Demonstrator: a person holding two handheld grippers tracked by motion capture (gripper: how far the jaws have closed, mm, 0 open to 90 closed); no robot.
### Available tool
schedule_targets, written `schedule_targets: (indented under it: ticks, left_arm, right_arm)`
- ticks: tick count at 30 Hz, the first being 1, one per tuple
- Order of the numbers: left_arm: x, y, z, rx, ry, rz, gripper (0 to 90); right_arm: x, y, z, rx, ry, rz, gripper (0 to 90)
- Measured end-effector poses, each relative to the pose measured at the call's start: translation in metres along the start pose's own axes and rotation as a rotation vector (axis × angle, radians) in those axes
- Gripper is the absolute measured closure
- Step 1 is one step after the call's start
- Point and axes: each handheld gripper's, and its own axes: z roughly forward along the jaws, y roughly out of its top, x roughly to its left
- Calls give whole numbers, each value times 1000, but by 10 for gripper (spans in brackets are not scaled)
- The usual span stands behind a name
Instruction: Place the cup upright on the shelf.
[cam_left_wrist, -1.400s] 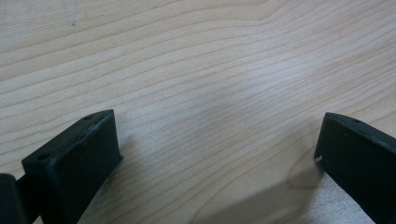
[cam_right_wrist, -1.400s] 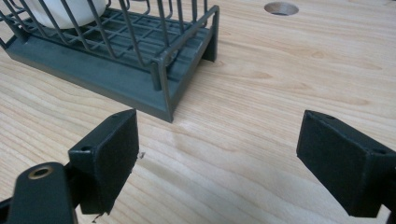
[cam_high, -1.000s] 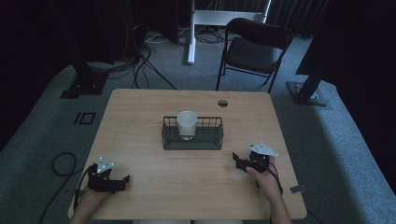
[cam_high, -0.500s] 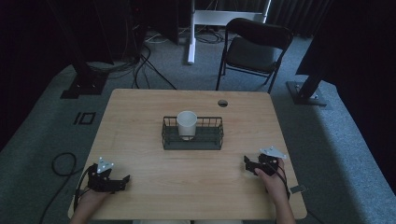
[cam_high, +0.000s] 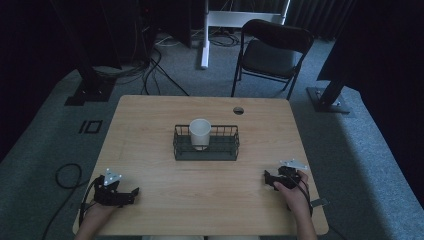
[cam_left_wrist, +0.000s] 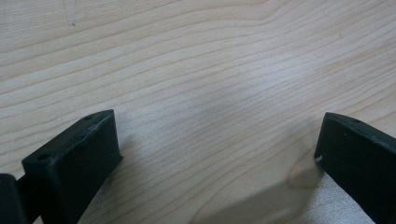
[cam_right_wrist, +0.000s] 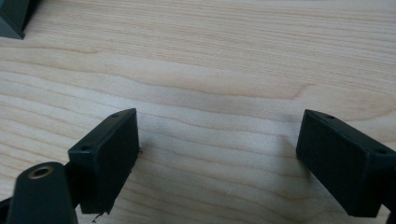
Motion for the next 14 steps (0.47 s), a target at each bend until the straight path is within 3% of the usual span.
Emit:
schedule_targets:
  ticks: [14]
  left_arm:
    - [0, 0, 0, 0, 0, 0, 2]
  right_arm:
    - [0, 0, 0, 2, 3, -1, 125]
